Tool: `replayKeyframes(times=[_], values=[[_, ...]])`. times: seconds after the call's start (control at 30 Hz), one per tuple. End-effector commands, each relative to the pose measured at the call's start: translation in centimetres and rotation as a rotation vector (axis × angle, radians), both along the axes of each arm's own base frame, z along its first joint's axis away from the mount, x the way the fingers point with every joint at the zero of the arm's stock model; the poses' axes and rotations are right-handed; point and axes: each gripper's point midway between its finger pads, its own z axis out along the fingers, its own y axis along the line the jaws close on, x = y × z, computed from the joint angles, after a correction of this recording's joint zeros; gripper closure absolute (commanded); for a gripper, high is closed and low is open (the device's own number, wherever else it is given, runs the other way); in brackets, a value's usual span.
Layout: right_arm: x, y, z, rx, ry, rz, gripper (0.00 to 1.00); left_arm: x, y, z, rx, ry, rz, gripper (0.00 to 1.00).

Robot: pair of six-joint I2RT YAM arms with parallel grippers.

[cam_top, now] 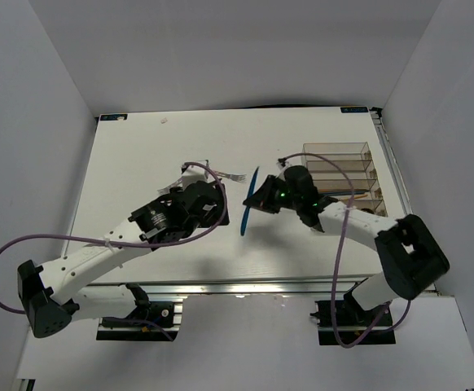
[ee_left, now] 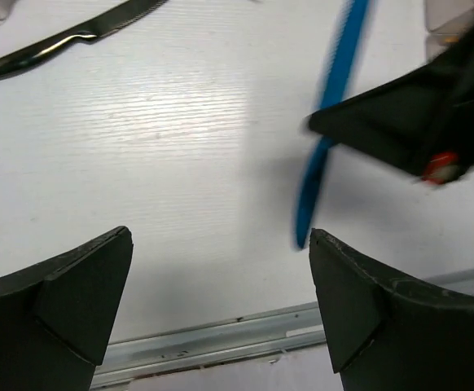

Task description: Sort the eating utensils into containers

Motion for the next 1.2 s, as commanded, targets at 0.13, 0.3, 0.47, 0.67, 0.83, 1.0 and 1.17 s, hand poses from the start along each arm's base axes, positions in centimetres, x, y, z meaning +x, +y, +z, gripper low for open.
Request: replayKeyframes(times=[0.13, 0.3, 0.47, 0.67, 0.83, 1.0, 1.17], values=[[8.4, -13.9, 2.9, -0.08, -0.025, -0.459, 1.0, -0.4, 3.8, -1.5, 0.123, -0.025, 0.081, 0.02], [13.6, -23.0, 4.7, -0.1, -0.003, -0.86, 1.0, -0.5, 4.2, -1.9, 0.134, -0.036, 0.069, 0.02], [15.7, -29.3, 2.6, -0.17, 0.131, -1.168, 1.0, -0.4, 4.3, -2.5, 0.151, -0.04, 0.065, 0.02], [18.5, -32.8, 2.1, -0.199, 0.177, -1.314, 1.0, -0.4, 3.9, -3.2, 0.165, -0.027, 0.043, 0.02], [20.6, -32.5, 0.7, -0.212, 0.197, -1.282, 1.0, -0.4, 3.3, -3.4, 0.161, -0.018, 0.015, 0.02], [20.1, -33.9, -0.6, -0.196, 0.239, -1.34, 1.0, 0.1, 2.4, -2.8, 0.153, -0.025, -0.002, 0.02], [20.2, -33.8, -0.9, -0.189, 0.24, -1.337, 0.93, 0.2, 2.3, -3.2, 0.18, -0.019, -0.01, 0.02]])
